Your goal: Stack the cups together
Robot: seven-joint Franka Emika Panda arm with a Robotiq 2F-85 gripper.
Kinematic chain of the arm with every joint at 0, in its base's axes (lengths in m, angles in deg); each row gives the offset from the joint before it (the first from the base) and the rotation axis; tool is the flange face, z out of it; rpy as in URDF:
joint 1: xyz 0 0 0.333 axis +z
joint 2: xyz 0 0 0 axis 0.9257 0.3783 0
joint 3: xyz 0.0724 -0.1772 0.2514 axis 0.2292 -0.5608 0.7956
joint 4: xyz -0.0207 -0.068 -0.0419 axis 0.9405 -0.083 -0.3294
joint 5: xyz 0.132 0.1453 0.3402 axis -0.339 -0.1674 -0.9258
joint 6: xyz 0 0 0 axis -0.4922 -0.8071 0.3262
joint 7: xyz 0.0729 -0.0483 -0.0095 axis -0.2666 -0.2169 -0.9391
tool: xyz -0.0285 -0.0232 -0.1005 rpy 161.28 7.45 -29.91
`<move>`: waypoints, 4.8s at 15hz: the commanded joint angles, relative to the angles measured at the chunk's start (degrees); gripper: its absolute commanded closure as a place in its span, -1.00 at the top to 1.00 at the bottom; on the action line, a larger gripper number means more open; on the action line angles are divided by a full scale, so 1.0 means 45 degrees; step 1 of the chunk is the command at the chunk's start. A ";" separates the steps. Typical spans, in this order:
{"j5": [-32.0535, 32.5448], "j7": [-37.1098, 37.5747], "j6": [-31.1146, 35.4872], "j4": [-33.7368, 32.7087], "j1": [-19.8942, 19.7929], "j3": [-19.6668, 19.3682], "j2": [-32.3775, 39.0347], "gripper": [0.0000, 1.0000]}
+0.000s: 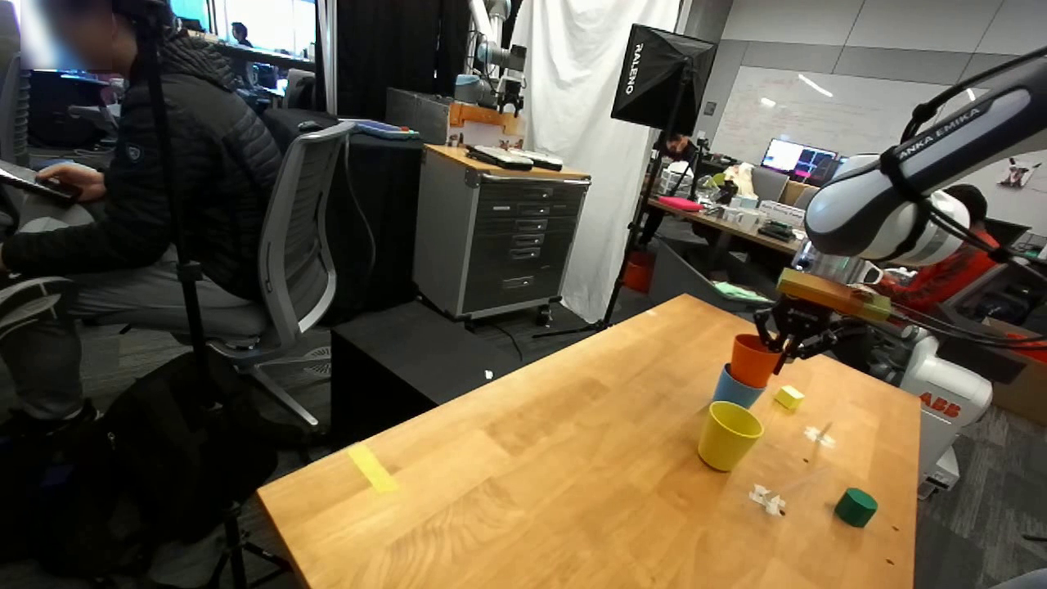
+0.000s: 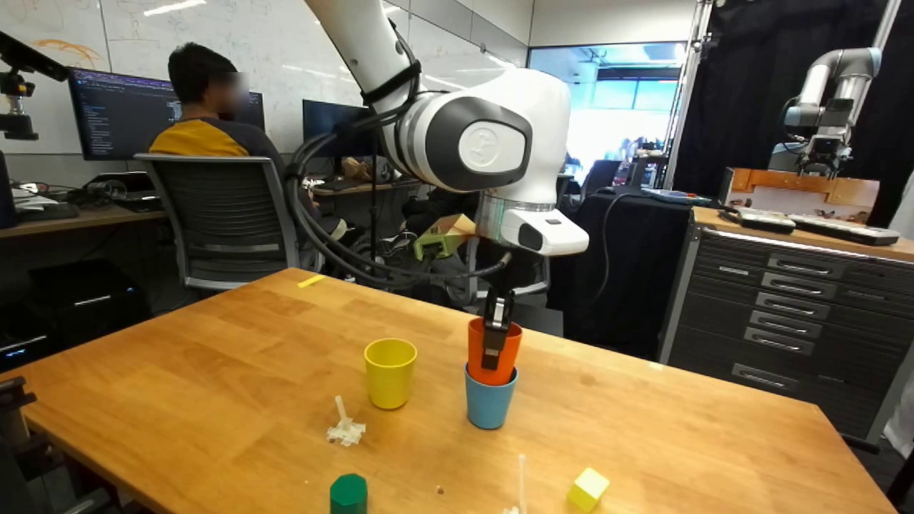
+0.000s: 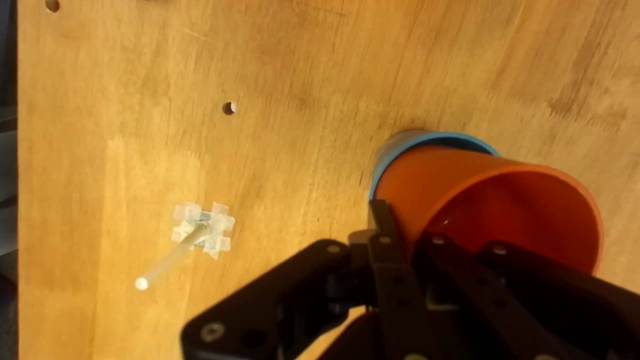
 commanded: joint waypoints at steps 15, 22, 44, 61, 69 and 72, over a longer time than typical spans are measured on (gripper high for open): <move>-0.0374 -0.0656 0.0361 -0.0692 -0.0138 0.0015 0.1160 -0.79; -0.0498 -0.0755 0.0328 -0.0670 -0.0157 0.0136 0.0971 0.24; -0.0665 -0.1539 0.0626 -0.0017 -0.0003 0.0165 -0.0051 0.60; -0.0480 -0.1248 0.0385 -0.0350 0.0083 -0.0118 0.0941 0.66; -0.0615 -0.1189 0.0270 -0.0839 0.0058 -0.0025 0.1418 -0.39; -0.0643 -0.1135 0.0212 -0.1060 0.0047 -0.0020 0.1561 -0.87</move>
